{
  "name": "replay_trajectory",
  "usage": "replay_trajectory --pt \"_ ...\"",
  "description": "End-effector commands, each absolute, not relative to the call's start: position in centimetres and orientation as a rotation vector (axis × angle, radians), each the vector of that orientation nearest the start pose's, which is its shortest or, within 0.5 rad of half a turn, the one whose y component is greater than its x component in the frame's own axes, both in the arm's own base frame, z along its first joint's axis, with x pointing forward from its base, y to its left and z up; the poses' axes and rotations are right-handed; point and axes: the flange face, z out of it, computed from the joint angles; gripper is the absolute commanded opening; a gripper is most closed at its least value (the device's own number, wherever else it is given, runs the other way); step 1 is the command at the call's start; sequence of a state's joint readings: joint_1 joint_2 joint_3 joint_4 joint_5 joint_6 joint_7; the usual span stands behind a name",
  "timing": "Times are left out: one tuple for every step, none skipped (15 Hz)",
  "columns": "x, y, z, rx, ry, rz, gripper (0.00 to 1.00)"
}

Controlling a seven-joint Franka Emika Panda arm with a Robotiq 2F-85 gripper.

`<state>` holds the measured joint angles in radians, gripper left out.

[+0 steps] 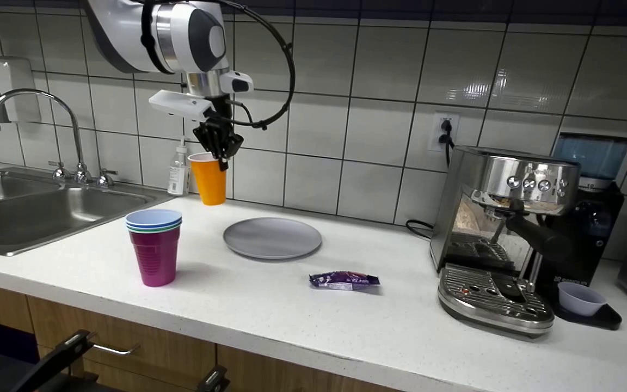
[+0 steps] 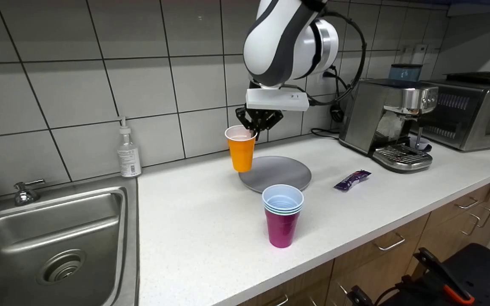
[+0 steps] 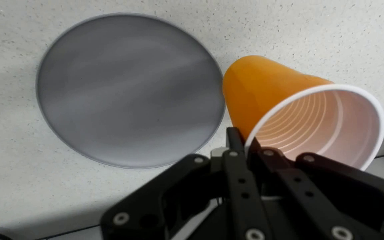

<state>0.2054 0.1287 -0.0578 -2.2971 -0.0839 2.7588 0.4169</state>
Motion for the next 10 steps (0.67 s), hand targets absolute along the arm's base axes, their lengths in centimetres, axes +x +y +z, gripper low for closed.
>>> replay_trajectory --pt "52.6 8.1 34.4 -3.022 0.222 -0.549 0.01" --pt "52.3 8.1 34.6 -3.019 0.205 -0.552 0.01" --pt "51.8 8.2 34.8 -3.015 0.182 -0.552 0.01" --pt "51.3 8.3 35.1 -3.011 0.164 -0.553 0.01" --pt "50.9 8.4 35.2 -3.008 0.141 -0.553 0.01" --pt "50.4 8.5 35.5 -3.003 0.121 -0.553 0.01" --pt "50.0 8.5 35.7 -2.999 0.106 -0.556 0.01" --pt "49.6 8.5 36.1 -2.994 0.094 -0.565 0.01" --pt "49.1 8.4 36.4 -2.989 0.077 -0.570 0.01" --pt "48.7 8.3 36.7 -2.984 0.064 -0.577 0.01"
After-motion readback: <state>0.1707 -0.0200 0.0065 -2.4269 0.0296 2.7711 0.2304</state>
